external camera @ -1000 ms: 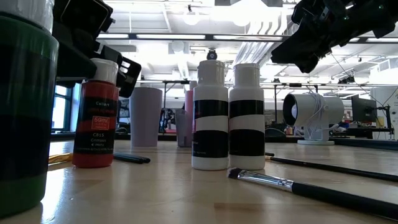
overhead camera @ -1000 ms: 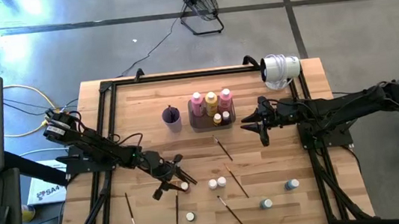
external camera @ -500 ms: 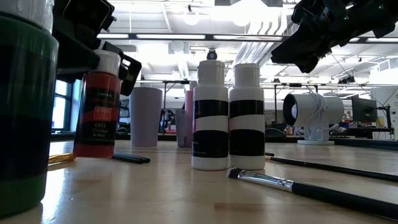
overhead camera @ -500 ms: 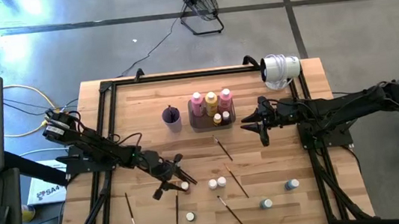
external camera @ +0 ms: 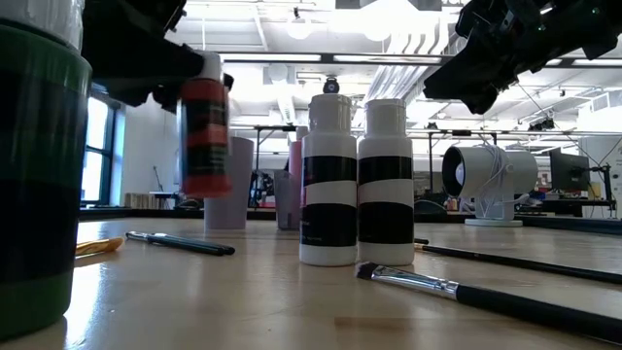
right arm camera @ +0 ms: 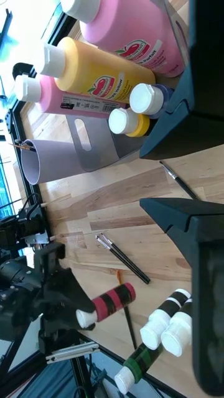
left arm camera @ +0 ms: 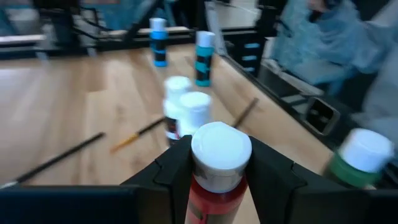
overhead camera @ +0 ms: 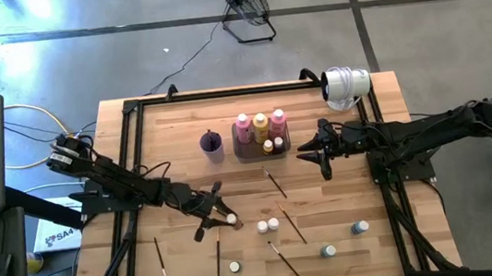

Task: Pick & Place Paint Supplies
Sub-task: Put the small red paint bottle into the gray bin

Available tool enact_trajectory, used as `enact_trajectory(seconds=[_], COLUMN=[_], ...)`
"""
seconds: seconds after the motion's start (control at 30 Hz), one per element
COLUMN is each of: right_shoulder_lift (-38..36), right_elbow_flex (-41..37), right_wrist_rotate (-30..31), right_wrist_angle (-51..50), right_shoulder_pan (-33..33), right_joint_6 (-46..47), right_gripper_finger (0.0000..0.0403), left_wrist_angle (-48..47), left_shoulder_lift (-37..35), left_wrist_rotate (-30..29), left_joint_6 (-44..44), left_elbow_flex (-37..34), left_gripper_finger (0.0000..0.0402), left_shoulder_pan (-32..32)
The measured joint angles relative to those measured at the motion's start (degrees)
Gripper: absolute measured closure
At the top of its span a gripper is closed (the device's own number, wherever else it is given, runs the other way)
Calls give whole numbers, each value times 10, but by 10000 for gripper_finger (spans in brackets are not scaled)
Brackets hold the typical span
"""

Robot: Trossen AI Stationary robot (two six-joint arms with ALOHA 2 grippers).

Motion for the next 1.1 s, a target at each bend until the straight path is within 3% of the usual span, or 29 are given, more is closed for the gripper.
enact_trajectory(seconds=[0.47, 0.6, 0.83, 1.1], right_shoulder_lift=[0, 0, 0, 0], right_elbow_flex=[0, 0, 0, 0], right_wrist_rotate=[0, 1, 1, 4], right_wrist_angle=[0, 0, 0, 1], right_shoulder_pan=[0, 0, 0, 0], right_joint_6=[0, 0, -1, -3], right_gripper_finger=[302, 302, 302, 302], left_wrist_angle=[-46, -89, -292, -268], left_shoulder_lift=[-63, -63, -63, -62], left_wrist_rotate=[-241, -269, -340, -351], left_joint_6=[-45, -44, -43, -44], left_elbow_flex=[14, 59, 183, 209], left_gripper_finger=[272, 272, 272, 272], left_shoulder_pan=[1, 0, 26, 99])
